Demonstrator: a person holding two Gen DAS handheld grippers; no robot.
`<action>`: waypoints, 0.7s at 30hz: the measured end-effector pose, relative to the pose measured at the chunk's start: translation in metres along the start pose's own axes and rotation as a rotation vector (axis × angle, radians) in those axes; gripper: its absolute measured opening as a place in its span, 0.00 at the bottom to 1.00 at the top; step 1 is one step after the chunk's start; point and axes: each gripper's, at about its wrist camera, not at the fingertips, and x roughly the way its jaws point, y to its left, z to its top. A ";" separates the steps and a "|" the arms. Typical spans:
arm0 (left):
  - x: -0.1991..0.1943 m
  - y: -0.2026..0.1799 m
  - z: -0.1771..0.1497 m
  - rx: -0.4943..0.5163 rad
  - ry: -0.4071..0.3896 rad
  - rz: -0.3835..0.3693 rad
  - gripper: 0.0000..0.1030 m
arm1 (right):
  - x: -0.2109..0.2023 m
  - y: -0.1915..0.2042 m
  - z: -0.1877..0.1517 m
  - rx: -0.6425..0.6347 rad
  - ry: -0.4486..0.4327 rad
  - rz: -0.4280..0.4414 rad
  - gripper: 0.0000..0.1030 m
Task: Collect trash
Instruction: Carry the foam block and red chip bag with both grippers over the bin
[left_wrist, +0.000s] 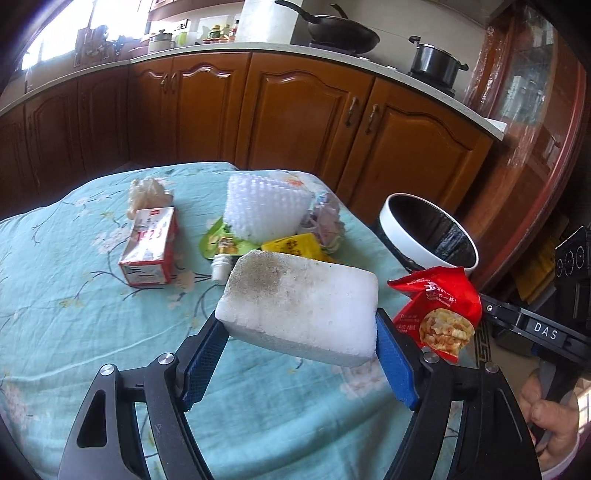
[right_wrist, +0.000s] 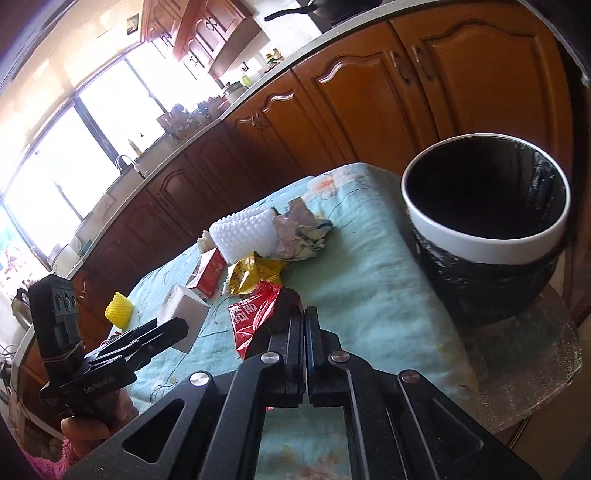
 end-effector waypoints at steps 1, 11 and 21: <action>0.003 -0.005 0.001 0.011 0.002 -0.008 0.74 | -0.004 -0.006 0.001 0.007 -0.008 -0.008 0.01; 0.032 -0.051 0.014 0.081 0.029 -0.066 0.74 | -0.039 -0.055 0.017 0.079 -0.094 -0.083 0.01; 0.069 -0.088 0.037 0.145 0.051 -0.088 0.74 | -0.053 -0.098 0.042 0.116 -0.143 -0.156 0.01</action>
